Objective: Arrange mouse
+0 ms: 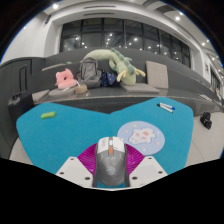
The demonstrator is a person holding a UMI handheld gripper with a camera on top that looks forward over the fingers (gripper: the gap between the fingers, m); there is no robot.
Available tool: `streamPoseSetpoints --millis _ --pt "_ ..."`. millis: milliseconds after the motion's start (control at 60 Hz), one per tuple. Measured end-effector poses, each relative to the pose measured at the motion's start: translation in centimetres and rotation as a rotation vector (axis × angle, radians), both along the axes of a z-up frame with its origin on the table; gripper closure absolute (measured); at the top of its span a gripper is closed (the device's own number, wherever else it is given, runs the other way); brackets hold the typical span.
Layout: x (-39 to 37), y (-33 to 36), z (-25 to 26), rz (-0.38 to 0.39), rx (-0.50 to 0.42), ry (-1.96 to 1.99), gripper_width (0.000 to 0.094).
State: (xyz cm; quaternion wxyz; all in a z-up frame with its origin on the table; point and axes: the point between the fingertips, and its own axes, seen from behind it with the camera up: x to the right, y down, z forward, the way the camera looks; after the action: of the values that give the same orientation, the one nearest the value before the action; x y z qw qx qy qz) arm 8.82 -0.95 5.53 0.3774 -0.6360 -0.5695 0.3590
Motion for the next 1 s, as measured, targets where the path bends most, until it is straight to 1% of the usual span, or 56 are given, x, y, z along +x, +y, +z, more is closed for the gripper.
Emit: streamPoseSetpoints --millis 50,100,150,200,267,333,383,467,517,567,600,617,633,700,733,800,850,1000 --pt "-1.1 0.7 3.0 0.004 -0.018 0.048 0.0580" --pt "-2.7 2.1 5.4 -0.019 -0.042 0.081 0.0580" --pt "-4.5 4.5 7.1 -0.050 -0.025 0.107 0.0581" --pt "-6.4 7.3 7.5 -0.086 0.014 0.116 0.0581" --pt "-8.6 10.7 6.2 -0.127 0.030 0.089 0.0581" --pt "-10.4 12.7 3.0 -0.147 -0.010 0.033 0.0575" --pt "-10.6 13.3 -0.3 -0.143 -0.020 -0.003 0.0570" --pt "-11.6 14.5 -3.7 -0.112 0.017 -0.055 0.0563" --pt "-11.5 15.0 -5.6 -0.118 0.033 -0.090 0.0527" --pt "-11.1 14.8 -7.0 -0.122 0.024 -0.087 0.0480" --pt "-11.2 14.8 -6.9 -0.123 0.008 -0.067 0.0424" --pt "-11.2 14.9 -6.8 -0.124 0.003 -0.064 0.0384" --pt "-11.2 14.9 -6.8 -0.125 0.000 -0.062 0.0309" --pt "-11.2 15.0 -6.6 -0.126 0.012 -0.069 0.0065" --pt "-11.2 15.2 -6.5 -0.120 0.032 -0.070 0.0094" --pt "-10.7 15.4 -5.7 -0.124 0.084 -0.066 0.0086" --pt "-9.8 15.2 -4.0 -0.121 0.112 -0.048 0.0087" --pt "-3.9 10.8 1.3 -0.075 0.061 0.004 0.0086"
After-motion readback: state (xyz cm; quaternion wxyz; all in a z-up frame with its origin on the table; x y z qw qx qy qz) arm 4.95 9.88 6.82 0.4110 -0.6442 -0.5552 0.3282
